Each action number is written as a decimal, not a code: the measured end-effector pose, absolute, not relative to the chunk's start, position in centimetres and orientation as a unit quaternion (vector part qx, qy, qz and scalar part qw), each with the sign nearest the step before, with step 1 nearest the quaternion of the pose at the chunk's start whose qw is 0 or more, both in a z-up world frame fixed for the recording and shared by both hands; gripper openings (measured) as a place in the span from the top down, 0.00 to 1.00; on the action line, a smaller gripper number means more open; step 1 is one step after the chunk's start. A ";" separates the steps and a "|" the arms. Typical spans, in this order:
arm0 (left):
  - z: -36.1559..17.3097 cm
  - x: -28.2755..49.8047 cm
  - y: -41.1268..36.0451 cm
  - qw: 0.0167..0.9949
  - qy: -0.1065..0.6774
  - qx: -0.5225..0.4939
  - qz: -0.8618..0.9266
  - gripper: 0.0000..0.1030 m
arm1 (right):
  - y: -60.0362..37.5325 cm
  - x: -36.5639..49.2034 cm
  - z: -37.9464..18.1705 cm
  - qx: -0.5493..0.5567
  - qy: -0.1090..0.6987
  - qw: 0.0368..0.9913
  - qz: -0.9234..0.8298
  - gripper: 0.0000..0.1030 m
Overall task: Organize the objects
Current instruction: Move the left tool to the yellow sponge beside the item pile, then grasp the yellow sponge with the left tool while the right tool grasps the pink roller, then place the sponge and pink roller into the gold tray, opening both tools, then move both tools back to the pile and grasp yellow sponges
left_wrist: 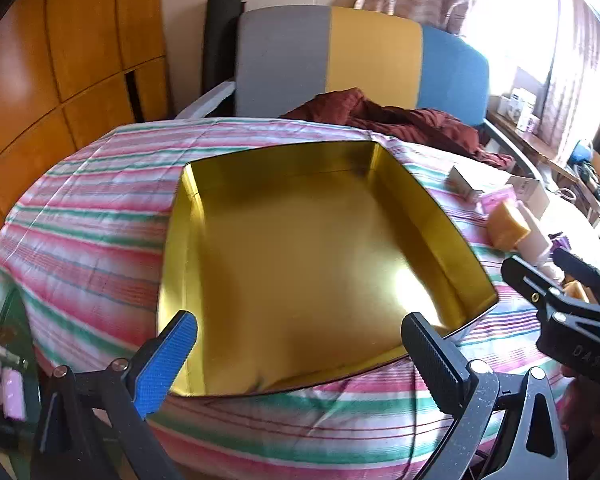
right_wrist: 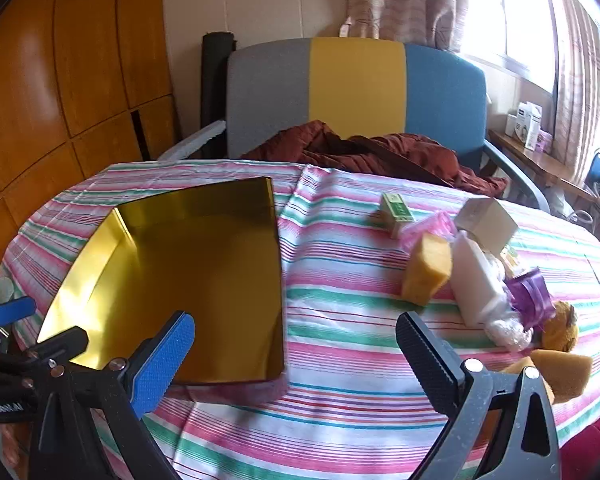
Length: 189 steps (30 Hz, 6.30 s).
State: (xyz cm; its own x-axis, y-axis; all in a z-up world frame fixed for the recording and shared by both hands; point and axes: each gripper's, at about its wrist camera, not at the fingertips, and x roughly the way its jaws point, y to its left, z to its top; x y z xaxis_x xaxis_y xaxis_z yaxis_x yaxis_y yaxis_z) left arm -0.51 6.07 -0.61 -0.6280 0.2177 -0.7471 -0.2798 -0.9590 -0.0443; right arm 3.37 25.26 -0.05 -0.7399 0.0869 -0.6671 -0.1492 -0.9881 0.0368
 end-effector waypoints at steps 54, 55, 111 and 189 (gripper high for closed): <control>-4.2 -6.3 30.3 0.365 0.102 -0.472 0.796 0.68 | 45.6 6.0 1.3 -0.370 0.158 0.185 0.897 0.07; -4.2 -6.2 30.0 0.367 0.100 -0.470 0.797 0.68 | 45.4 5.7 1.3 -0.375 0.157 0.176 0.896 0.10; -2.1 -2.2 0.1 0.165 -0.014 -0.427 0.889 0.57 | 20.6 -8.7 1.1 -0.476 0.200 -0.158 0.841 0.59; 4.4 0.4 5.0 0.122 0.053 -0.350 0.927 0.06 | 24.6 1.5 1.6 -0.390 0.038 0.030 0.919 0.18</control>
